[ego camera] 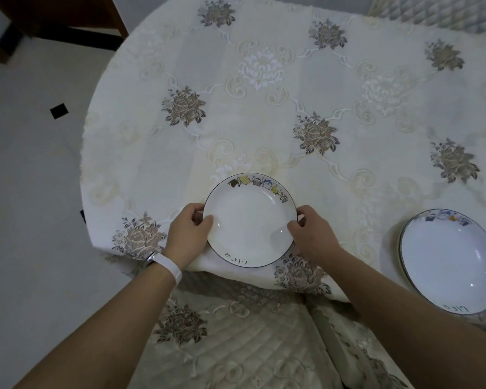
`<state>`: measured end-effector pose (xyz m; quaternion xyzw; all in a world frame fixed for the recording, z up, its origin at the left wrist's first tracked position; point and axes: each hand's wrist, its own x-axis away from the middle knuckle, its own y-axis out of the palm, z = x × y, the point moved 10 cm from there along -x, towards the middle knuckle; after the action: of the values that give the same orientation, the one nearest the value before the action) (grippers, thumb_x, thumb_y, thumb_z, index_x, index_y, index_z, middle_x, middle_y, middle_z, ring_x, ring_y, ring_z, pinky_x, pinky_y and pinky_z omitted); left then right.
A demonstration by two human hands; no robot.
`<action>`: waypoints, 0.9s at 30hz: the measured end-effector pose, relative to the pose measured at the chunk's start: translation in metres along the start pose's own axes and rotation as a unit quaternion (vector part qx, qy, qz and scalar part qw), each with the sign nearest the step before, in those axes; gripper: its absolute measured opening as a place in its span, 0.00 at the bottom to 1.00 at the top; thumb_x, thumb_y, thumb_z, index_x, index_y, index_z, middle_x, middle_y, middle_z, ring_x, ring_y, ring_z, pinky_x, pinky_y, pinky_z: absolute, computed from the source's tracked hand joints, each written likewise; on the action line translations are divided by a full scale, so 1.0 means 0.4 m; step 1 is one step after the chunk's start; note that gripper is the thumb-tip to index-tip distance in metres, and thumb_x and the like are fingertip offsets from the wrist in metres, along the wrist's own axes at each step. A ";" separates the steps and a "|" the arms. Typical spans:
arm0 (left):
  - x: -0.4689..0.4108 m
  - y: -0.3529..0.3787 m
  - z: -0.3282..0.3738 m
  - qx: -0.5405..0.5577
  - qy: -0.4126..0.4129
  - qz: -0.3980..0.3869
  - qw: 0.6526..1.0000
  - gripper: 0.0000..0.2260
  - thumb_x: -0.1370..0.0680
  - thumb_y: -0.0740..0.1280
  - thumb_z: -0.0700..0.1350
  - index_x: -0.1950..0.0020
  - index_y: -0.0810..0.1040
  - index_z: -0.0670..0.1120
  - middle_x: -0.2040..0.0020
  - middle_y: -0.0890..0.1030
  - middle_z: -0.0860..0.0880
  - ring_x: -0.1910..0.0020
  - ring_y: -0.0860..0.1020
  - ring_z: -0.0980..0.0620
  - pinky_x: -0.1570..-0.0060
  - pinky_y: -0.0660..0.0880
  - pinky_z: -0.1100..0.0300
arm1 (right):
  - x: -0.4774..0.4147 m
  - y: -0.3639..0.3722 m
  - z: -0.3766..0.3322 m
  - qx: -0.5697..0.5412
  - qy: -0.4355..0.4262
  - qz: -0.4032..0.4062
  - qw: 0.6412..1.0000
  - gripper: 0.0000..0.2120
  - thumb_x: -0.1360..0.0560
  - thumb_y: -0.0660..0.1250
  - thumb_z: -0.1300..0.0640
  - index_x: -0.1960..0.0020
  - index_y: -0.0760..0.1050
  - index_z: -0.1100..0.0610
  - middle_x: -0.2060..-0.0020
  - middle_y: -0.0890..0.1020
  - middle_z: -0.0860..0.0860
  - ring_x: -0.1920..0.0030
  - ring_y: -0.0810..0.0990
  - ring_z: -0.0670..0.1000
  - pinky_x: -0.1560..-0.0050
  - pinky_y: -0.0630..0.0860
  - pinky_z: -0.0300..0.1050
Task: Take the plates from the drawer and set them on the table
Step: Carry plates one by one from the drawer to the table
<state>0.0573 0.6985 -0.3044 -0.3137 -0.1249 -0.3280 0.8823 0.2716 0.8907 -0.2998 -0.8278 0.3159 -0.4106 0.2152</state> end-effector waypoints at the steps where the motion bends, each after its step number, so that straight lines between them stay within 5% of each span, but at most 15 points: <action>1: 0.004 -0.009 0.007 0.000 0.004 0.002 1.000 0.07 0.24 0.66 0.44 0.47 0.76 0.51 0.58 0.79 0.53 0.58 0.77 0.55 0.59 0.71 0.60 | 0.006 -0.015 -0.003 0.009 -0.002 0.013 1.000 0.11 0.23 0.60 0.54 0.41 0.71 0.53 0.64 0.80 0.50 0.67 0.79 0.52 0.63 0.76 0.47; 5: 0.034 -0.060 0.054 -0.012 0.047 0.010 0.999 0.10 0.24 0.67 0.43 0.42 0.75 0.49 0.53 0.79 0.53 0.54 0.77 0.57 0.52 0.73 0.60 | 0.041 -0.075 -0.036 0.057 -0.031 0.054 0.996 0.16 0.22 0.60 0.51 0.36 0.70 0.53 0.56 0.79 0.47 0.62 0.79 0.48 0.56 0.79 0.50; 9: 0.091 -0.099 0.118 -0.086 0.137 -0.008 0.987 0.16 0.24 0.67 0.44 0.36 0.74 0.47 0.41 0.76 0.51 0.42 0.74 0.54 0.41 0.71 0.56 | 0.094 -0.124 -0.103 0.108 -0.111 0.093 0.984 0.19 0.23 0.61 0.50 0.33 0.70 0.50 0.41 0.77 0.49 0.46 0.77 0.50 0.46 0.77 0.52; 12: 0.154 -0.140 0.176 -0.167 0.211 0.025 0.963 0.17 0.25 0.66 0.49 0.37 0.75 0.47 0.39 0.73 0.50 0.41 0.72 0.51 0.41 0.69 0.56 | 0.147 -0.139 -0.163 0.152 -0.173 0.105 0.967 0.19 0.23 0.62 0.50 0.32 0.70 0.51 0.36 0.75 0.49 0.37 0.73 0.52 0.42 0.73 0.51; 19: 0.292 -0.198 0.224 -0.261 0.241 0.071 0.932 0.23 0.25 0.61 0.54 0.32 0.71 0.48 0.33 0.71 0.49 0.35 0.69 0.49 0.38 0.70 0.50 | 0.290 -0.150 -0.293 0.227 -0.333 0.153 0.902 0.18 0.26 0.67 0.51 0.38 0.78 0.56 0.42 0.81 0.52 0.42 0.78 0.57 0.47 0.75 0.50; 27: 0.507 -0.208 0.181 -0.313 0.166 0.115 0.928 0.22 0.22 0.60 0.55 0.28 0.68 0.51 0.26 0.66 0.51 0.27 0.63 0.50 0.29 0.61 0.48 | 0.422 -0.091 -0.333 0.302 -0.455 0.064 0.835 0.22 0.28 0.61 0.45 0.41 0.80 0.54 0.43 0.82 0.53 0.44 0.80 0.57 0.47 0.78 0.52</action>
<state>0.1544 0.5939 -0.1229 -0.5272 0.1692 -0.2946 0.7789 0.2536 0.7854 -0.1098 -0.7928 0.0947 -0.0483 0.6001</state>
